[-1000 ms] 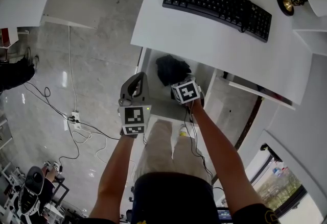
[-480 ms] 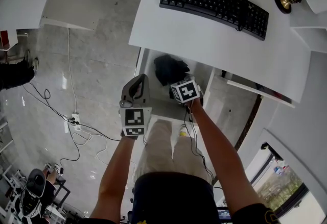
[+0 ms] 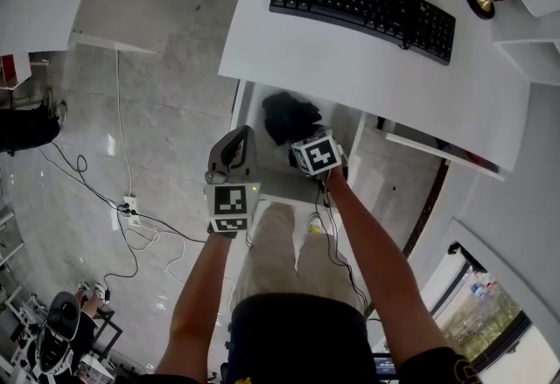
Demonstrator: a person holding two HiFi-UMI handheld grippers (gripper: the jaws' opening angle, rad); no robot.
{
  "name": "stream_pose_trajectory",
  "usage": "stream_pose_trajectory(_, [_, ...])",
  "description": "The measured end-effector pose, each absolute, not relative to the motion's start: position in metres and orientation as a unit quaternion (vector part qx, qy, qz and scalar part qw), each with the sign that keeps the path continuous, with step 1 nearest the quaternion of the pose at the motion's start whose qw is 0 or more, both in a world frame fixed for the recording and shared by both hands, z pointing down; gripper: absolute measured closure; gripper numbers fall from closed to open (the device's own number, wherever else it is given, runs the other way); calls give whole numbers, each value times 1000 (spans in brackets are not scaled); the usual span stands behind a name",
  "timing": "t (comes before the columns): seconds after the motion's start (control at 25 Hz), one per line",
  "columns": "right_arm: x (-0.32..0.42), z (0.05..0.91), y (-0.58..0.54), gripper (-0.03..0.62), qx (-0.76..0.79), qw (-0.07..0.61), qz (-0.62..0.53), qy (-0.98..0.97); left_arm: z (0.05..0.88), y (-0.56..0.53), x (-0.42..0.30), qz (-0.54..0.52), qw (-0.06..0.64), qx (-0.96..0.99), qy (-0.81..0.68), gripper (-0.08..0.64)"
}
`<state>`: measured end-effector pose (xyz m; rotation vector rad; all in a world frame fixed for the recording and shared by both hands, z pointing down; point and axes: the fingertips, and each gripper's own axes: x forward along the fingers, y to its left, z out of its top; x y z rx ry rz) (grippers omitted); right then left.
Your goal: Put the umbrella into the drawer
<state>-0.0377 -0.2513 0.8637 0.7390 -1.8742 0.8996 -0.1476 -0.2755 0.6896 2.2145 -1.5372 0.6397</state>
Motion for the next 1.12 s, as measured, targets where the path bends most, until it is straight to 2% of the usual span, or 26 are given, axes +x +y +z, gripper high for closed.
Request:
stream_pose_trajectory(0.2, [-34, 857, -250, 394, 303, 450, 357, -761, 684, -273, -143, 224, 180, 790, -542, 543])
stream_pose_trajectory(0.44, [-29, 849, -246, 450, 309, 443, 351, -765, 679, -270, -140, 222, 175, 792, -541, 543])
stream_pose_trajectory(0.56, [-25, 838, -251, 520, 321, 440, 327, -772, 676, -269, -138, 221, 173, 794, -539, 543])
stream_pose_trajectory(0.6, [-22, 835, -253, 582, 328, 442, 318, -772, 675, -270, -138, 221, 173, 794, -540, 543])
stream_pose_trajectory(1.12, [-16, 813, -247, 589, 328, 434, 313, -778, 660, -261, -130, 216, 164, 798, -539, 543])
